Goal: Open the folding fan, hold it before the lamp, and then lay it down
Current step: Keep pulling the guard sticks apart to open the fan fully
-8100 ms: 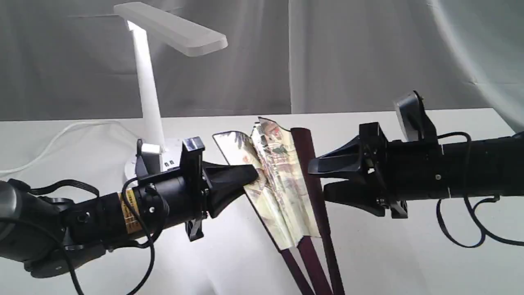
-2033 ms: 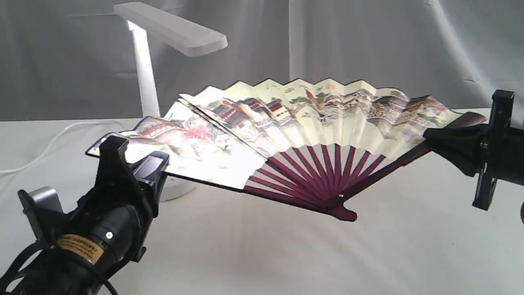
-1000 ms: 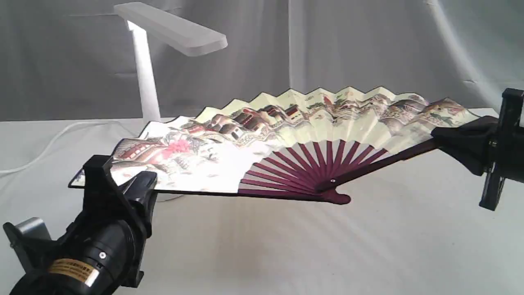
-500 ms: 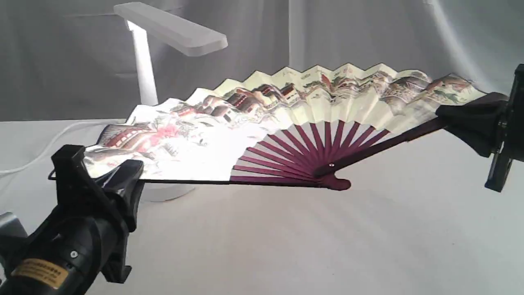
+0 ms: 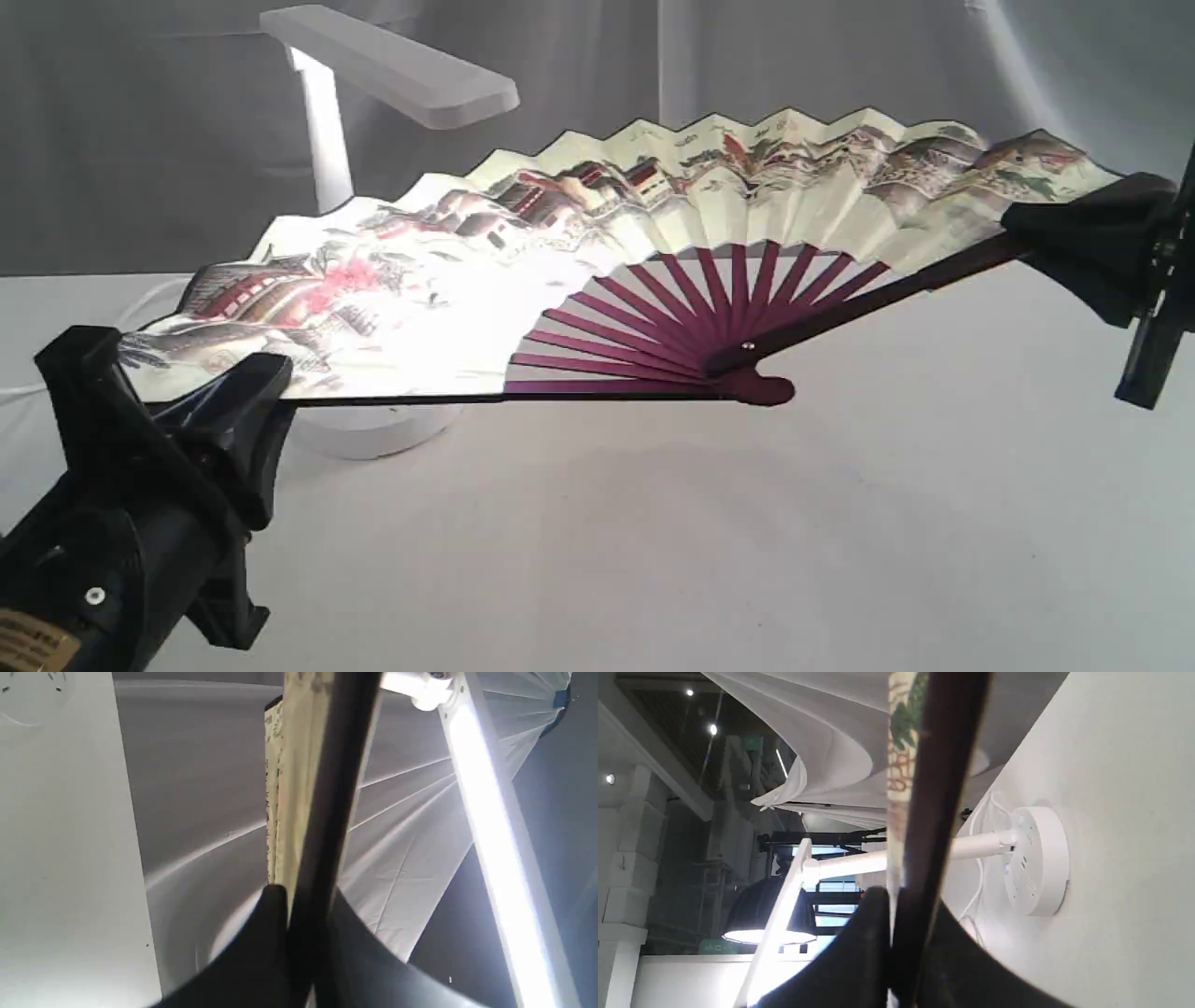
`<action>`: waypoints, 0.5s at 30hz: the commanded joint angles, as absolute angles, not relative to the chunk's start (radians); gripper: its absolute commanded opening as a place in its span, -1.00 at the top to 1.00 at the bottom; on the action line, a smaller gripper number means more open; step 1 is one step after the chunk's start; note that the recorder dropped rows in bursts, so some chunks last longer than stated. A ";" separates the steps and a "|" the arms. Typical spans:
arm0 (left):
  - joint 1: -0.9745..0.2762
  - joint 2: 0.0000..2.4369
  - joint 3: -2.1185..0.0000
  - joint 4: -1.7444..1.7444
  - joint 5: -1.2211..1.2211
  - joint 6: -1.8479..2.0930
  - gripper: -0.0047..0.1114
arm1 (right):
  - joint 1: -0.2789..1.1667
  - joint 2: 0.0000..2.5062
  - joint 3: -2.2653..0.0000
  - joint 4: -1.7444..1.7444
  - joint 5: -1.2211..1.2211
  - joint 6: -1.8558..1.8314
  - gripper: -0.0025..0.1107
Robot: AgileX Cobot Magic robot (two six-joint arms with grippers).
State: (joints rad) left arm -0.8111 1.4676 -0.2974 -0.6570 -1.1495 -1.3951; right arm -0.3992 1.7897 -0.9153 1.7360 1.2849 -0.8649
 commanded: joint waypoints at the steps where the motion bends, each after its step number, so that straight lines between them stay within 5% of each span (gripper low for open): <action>1: -0.807 1.428 -0.292 -0.725 -1.221 -1.433 0.92 | -0.407 1.760 -0.916 1.739 1.221 -0.891 0.96; 15: -0.807 1.338 -0.290 -0.726 -1.221 -1.430 0.92 | -0.349 1.702 -0.916 1.744 1.221 -0.861 0.96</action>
State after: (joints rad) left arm -0.8111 1.3648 -0.2879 -0.6826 -1.1414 -1.3787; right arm -0.3566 1.7135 -0.9153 1.7704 1.2797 -0.8171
